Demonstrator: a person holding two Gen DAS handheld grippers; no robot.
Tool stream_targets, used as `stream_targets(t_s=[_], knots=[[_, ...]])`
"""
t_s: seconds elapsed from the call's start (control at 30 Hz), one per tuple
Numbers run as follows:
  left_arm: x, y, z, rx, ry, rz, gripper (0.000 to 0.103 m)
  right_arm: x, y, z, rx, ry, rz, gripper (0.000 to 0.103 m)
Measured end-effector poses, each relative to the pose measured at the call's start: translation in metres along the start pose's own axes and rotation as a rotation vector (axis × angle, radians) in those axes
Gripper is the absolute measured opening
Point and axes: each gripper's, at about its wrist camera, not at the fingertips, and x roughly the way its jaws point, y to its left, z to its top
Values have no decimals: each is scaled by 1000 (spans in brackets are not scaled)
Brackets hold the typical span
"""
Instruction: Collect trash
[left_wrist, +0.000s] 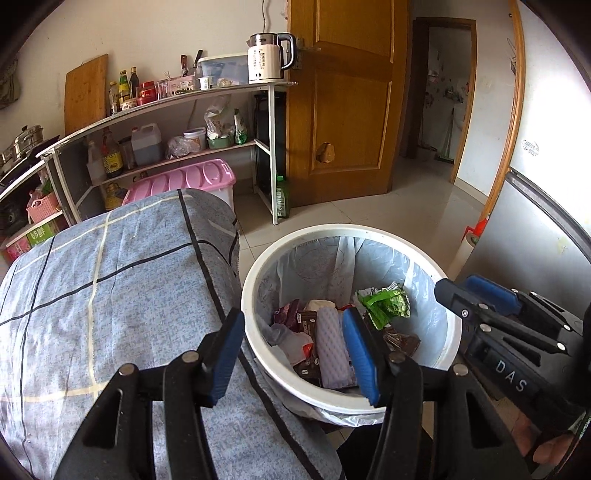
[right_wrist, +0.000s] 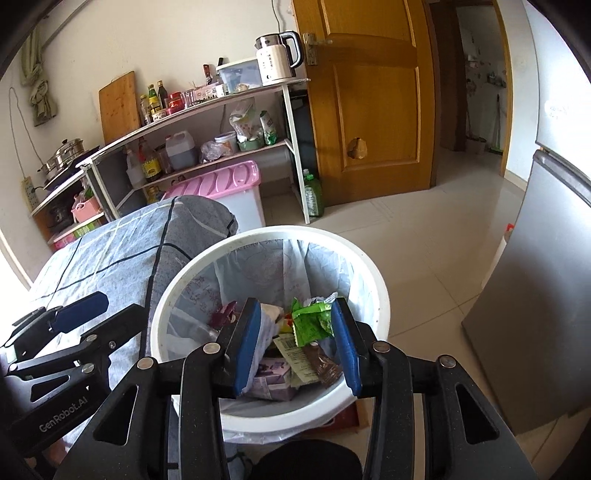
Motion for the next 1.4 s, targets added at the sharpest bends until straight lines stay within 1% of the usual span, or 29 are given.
stream_targets(t_s=[0.1, 0.2, 0.3, 0.4, 0.6, 1.4], knots=[[-6, 4, -3, -36, -10, -2, 57, -9, 2, -6, 11, -16, 8, 41], [-12, 6, -6, -53, -22, -3, 57, -14, 9, -12, -24, -37, -25, 41], [-16, 5, -9, -58, -32, 6, 57, -18, 13, -16, -23, -37, -2, 41], [-18, 5, -11, -64, -39, 16, 58, -20, 14, -18, -22, -41, 0, 41], [-20, 5, -12, -64, -43, 32, 58, -21, 13, -20, -13, -40, -4, 41], [-22, 8, -14, -69, -34, 31, 60, -27, 17, -21, -14, -50, 9, 41]])
